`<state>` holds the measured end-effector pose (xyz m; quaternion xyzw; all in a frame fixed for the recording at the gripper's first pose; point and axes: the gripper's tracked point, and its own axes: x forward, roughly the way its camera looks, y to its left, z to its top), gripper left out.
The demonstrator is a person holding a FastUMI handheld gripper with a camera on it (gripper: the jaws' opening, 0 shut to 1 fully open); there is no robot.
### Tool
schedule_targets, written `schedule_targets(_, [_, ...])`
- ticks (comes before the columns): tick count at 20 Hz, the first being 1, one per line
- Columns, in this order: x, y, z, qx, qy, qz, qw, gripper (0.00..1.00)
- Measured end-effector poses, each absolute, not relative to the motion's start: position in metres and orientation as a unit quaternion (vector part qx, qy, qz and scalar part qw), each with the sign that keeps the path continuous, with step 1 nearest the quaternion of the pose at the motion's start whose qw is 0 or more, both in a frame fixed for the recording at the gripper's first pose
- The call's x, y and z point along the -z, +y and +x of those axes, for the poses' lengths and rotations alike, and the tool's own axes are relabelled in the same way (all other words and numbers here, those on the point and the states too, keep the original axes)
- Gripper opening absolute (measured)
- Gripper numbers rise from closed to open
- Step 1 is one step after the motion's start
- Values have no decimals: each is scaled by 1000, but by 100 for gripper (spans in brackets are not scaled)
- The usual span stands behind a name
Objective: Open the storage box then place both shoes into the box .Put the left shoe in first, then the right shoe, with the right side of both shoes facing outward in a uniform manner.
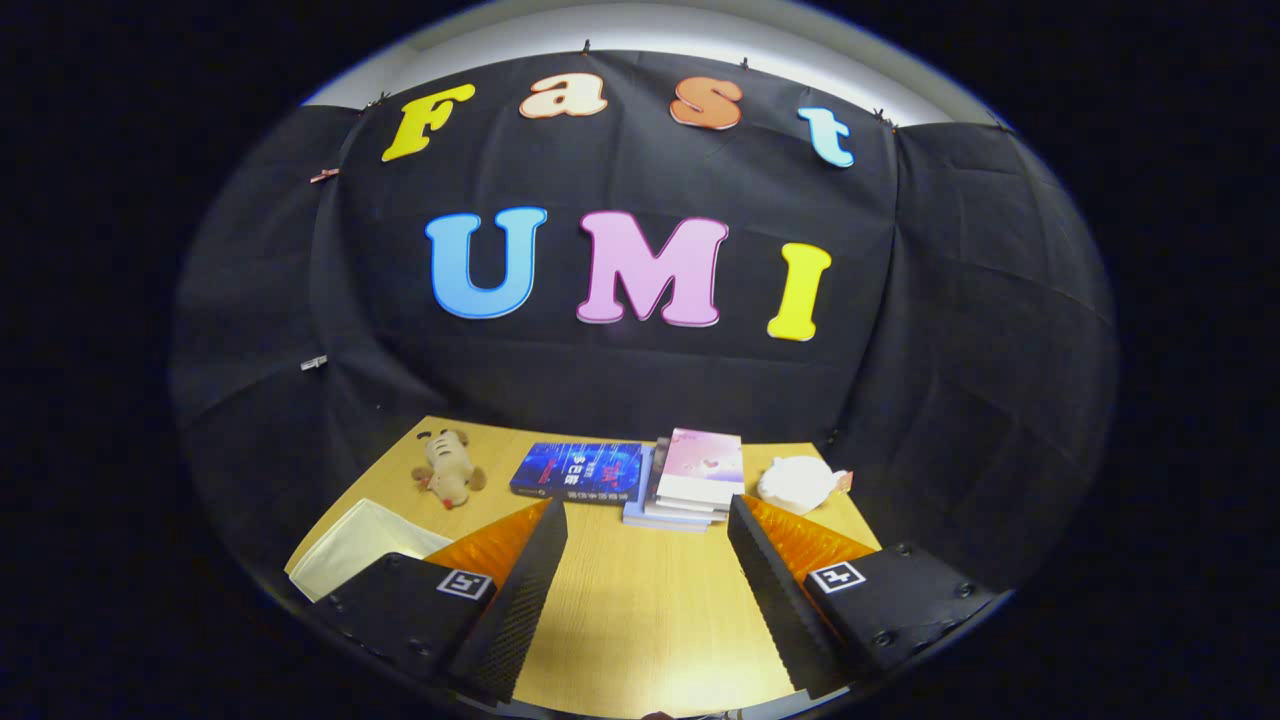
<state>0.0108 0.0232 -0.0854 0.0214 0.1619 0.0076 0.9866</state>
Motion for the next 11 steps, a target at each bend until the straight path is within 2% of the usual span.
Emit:
schedule_targets(7, [55,-8,1,37,85,2,996,97])
schedule_targets(11, [54,-13,-5,44,74,1,996,98])
